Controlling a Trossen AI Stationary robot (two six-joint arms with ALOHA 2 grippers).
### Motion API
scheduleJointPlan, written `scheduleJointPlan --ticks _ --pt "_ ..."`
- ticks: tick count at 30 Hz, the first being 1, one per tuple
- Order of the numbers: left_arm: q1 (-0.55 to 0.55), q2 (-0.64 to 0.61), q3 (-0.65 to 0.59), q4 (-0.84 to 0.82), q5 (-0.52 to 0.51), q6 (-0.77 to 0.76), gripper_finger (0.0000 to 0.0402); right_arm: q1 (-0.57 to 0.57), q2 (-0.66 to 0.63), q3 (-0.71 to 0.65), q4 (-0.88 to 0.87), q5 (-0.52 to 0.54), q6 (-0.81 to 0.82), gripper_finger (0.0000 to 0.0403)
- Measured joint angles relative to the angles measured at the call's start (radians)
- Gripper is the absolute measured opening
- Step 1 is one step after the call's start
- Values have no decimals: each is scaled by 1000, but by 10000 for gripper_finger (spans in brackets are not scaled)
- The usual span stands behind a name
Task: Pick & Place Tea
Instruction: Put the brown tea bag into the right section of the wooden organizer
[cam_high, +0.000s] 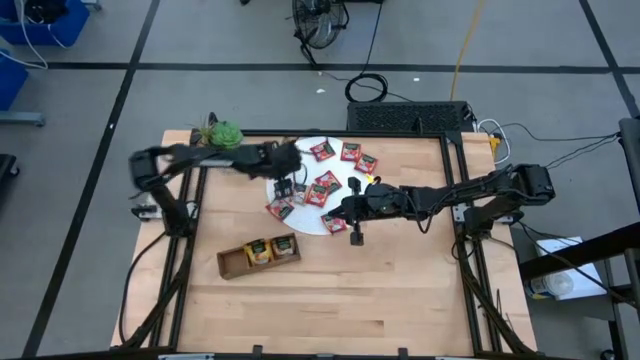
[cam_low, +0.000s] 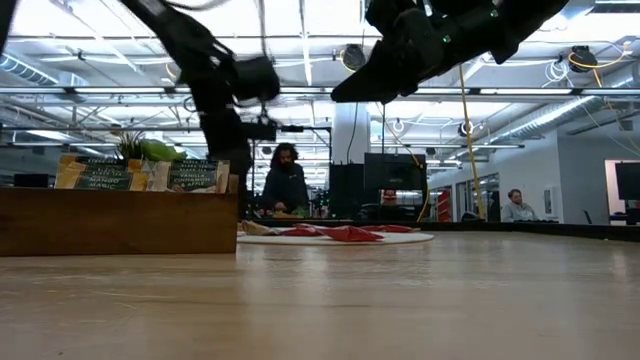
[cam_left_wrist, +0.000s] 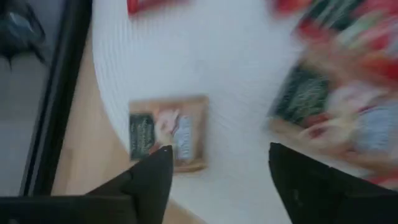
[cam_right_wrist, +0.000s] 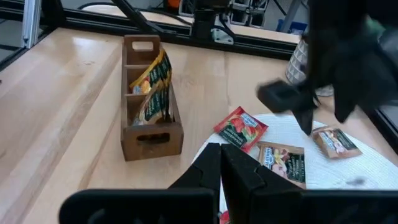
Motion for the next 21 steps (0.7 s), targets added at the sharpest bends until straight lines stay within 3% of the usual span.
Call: scheduleJointPlan --ticks 6,12,17,21 --pt "105 193 183 -177 23 40 305 -8 0 -33 19 -1 -7 0" --pt "159 261 225 -187 35 81 309 -20 0 -72 26 -1 -7 0" --pt "180 286 227 -241 129 72 280 -22 0 -83 26 -1 -7 0" --pt "169 288 225 -264 146 37 222 -22 0 -84 29 -1 -19 0"
